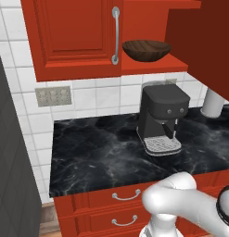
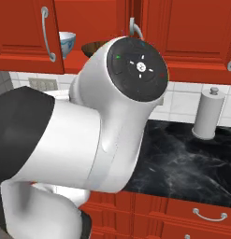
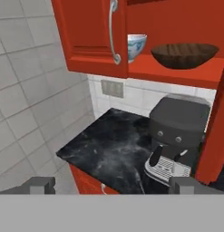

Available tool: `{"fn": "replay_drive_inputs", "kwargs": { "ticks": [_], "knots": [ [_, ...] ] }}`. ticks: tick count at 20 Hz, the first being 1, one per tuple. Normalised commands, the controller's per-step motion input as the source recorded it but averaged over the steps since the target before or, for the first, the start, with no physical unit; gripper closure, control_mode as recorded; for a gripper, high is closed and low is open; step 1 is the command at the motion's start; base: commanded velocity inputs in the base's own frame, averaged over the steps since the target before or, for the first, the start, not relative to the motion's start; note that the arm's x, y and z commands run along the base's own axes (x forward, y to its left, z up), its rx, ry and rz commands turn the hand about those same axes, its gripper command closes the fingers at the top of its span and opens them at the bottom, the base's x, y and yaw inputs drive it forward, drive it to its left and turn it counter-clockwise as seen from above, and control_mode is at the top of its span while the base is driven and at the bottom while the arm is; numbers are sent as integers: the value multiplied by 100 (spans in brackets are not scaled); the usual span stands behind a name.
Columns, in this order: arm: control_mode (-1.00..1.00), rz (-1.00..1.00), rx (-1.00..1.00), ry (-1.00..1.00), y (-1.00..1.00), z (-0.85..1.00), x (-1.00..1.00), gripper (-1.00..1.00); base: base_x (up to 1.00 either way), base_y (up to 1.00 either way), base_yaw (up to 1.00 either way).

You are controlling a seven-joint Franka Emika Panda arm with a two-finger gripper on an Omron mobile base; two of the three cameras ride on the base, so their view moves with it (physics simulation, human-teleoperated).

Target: Move the bowls from the cabinet to the plates on the dining table.

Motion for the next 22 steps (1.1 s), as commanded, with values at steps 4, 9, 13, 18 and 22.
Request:
{"fn": "replay_drive_inputs", "kwargs": {
  "ticks": [4,9,13,18,22],
  "knots": [
    [-100,-20,-9,8,80,0,-4,-100,0,0,0],
    [-100,-24,-6,3,77,0,-1,-100,0,0,0],
    [-100,-31,-8,5,66,0,25,-100,0,0,0],
    [-100,-31,-5,11,34,-2,65,-100,0,0,0],
    [-100,-24,0,2,1,-10,94,-100,0,0,0]
  ]
}}
